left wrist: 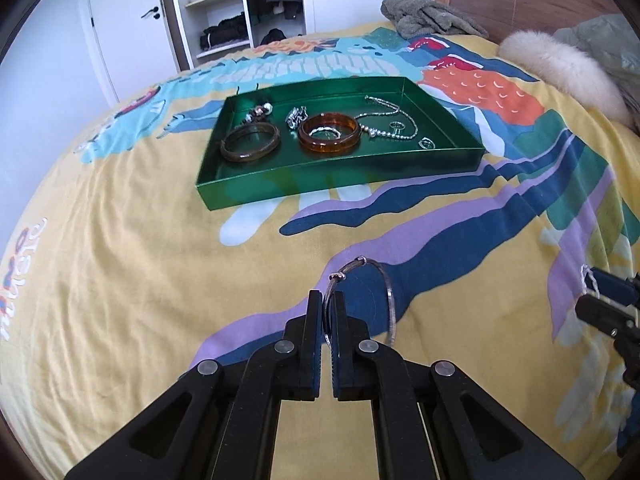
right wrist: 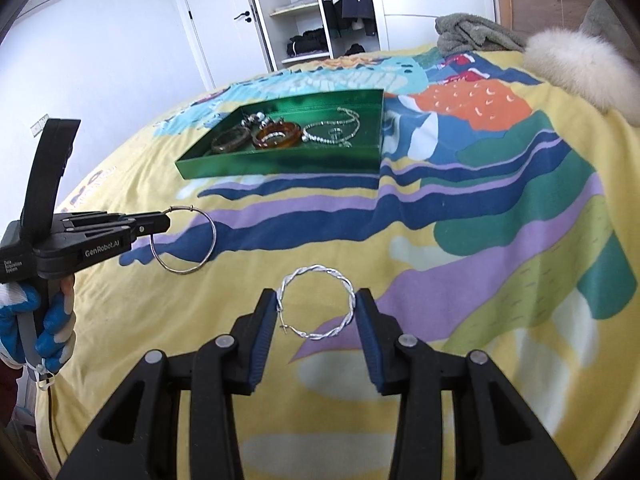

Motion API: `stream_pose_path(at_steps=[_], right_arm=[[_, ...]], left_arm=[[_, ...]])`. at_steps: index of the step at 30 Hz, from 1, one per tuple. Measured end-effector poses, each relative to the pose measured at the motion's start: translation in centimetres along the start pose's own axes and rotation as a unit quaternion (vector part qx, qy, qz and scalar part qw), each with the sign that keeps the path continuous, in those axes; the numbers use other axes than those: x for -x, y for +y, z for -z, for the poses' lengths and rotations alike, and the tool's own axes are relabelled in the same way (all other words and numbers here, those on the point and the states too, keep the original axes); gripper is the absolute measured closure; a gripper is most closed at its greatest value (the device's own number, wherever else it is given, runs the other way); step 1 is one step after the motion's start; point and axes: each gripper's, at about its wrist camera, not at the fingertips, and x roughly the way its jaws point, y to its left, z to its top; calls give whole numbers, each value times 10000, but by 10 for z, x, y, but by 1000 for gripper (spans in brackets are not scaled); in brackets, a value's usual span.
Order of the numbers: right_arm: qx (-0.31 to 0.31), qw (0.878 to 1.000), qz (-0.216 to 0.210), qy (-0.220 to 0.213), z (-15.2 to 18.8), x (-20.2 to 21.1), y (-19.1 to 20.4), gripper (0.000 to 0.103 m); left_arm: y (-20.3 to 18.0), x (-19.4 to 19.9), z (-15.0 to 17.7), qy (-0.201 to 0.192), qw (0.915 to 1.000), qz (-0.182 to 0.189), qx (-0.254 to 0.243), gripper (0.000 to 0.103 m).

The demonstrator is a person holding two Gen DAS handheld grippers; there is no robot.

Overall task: Organize jewelry
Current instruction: 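Grasp the silver bangle rim with the left tool while the right tool grasps the twisted silver hoop, then carry the silver bangle and twisted hoop into the tray with both tools, release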

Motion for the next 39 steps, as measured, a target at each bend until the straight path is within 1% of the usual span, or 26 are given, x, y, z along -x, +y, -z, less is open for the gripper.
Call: stream_pose_path(at_steps=[6,9,12,14,19,22,25,31,39], right_arm=[[52,9996,-34,-265,-1,36,17,65],[83,9992,-73,-395,-2,55,26,65],[161,9984,-51,-534,-6,74,35,65],[180,9978,-51,-638,-9,86,39,65],[172,9955,-45,-929,-28,115,45,65],[156,9938,-18,-1098,-45,131,47,65],[137,9917,3,-1280,-63,148,47,65],[191,9869,145,-1598,-110,178,47,65],[40,9813,234,-1908,-186,197,36,65]], left_arm=[[1,37,11,-150,9996,-191,-120,100],[6,58,14,-256,9993,-240,-91,100],[13,75,13,-377,9990,-218,-16,100],[16,88,11,-480,9985,-268,-22,100],[23,120,-2,-765,9966,-313,-5,100],[28,140,-16,-967,9946,-364,-26,100],[31,156,-31,-1082,9932,-429,-68,100],[36,184,-74,-1357,9893,-530,-120,100],[40,198,-137,-1589,9843,-738,-235,100]])
